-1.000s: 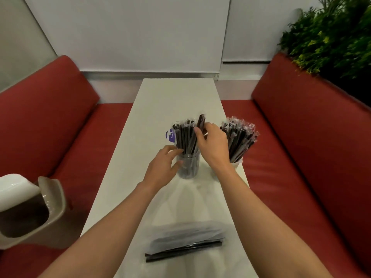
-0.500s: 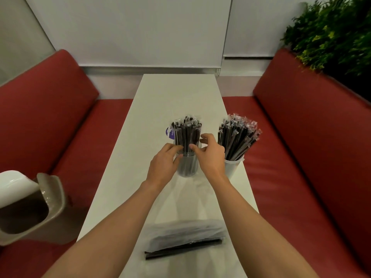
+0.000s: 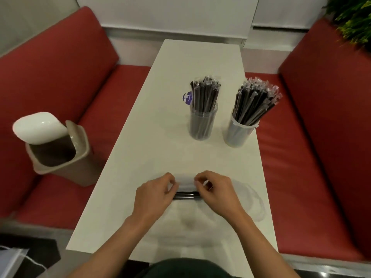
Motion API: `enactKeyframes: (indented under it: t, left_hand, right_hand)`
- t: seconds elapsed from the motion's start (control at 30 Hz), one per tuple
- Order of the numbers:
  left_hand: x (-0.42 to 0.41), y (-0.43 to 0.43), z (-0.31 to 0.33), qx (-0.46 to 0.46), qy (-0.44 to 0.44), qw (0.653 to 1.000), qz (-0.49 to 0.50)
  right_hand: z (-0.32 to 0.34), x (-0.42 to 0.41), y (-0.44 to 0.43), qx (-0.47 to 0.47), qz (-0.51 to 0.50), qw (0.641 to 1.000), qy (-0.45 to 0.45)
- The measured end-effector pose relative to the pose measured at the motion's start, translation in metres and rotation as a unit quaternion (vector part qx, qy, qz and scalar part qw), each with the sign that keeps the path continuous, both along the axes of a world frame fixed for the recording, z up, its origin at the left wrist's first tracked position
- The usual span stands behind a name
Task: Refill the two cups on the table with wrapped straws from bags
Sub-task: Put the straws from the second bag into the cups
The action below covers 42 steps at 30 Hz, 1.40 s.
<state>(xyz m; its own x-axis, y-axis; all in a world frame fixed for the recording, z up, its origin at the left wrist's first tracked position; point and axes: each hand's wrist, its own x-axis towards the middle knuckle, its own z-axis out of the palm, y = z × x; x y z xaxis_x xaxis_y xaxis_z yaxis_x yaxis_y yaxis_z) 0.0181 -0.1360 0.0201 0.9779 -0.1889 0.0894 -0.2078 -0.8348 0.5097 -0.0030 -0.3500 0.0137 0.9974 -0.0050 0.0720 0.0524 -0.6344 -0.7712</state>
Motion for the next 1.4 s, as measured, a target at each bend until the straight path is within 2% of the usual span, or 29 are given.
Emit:
enactKeyframes:
  t: [0.07,0.13,0.2,0.33,0.53,0.73,0.93,1.07,1.3,1.4]
  left_hand:
    - [-0.024,0.016,-0.026,0.067,-0.014,0.998,-0.015]
    - [-0.029,0.029,-0.043,0.135,-0.017,0.990,-0.034]
    - [-0.025,0.037,-0.048,0.173,0.038,0.984,-0.032]
    - [-0.010,0.041,-0.044,0.180,0.100,0.978,-0.041]
    - [0.013,0.044,-0.046,0.188,0.160,0.968,-0.049]
    - [0.013,0.054,-0.054,0.083,0.169,0.981,-0.051]
    - [-0.008,0.060,-0.060,-0.005,0.121,0.992,-0.037]
    - [-0.016,0.061,-0.062,-0.074,0.105,0.992,-0.013]
    - [-0.018,0.054,-0.048,-0.067,0.068,0.995,0.019]
    - [-0.016,0.048,-0.042,-0.123,0.041,0.991,0.031]
  right_hand:
    - [-0.024,-0.015,0.004,-0.051,0.042,0.996,0.064]
    - [-0.038,-0.019,0.006,-0.097,0.037,0.991,0.087]
    - [-0.044,-0.016,0.007,-0.142,0.031,0.986,0.078]
    - [-0.039,-0.008,0.010,-0.198,0.030,0.978,0.048]
    - [-0.032,0.012,0.037,-0.259,0.117,0.957,0.053]
    - [-0.043,0.015,0.051,-0.330,0.153,0.926,0.097]
    - [-0.045,0.014,0.046,-0.369,0.155,0.913,0.071]
    - [-0.044,0.009,0.042,-0.368,0.153,0.915,0.065]
    - [-0.036,0.012,0.029,-0.332,0.186,0.923,0.052]
    - [-0.029,0.013,0.019,-0.316,0.214,0.923,0.042]
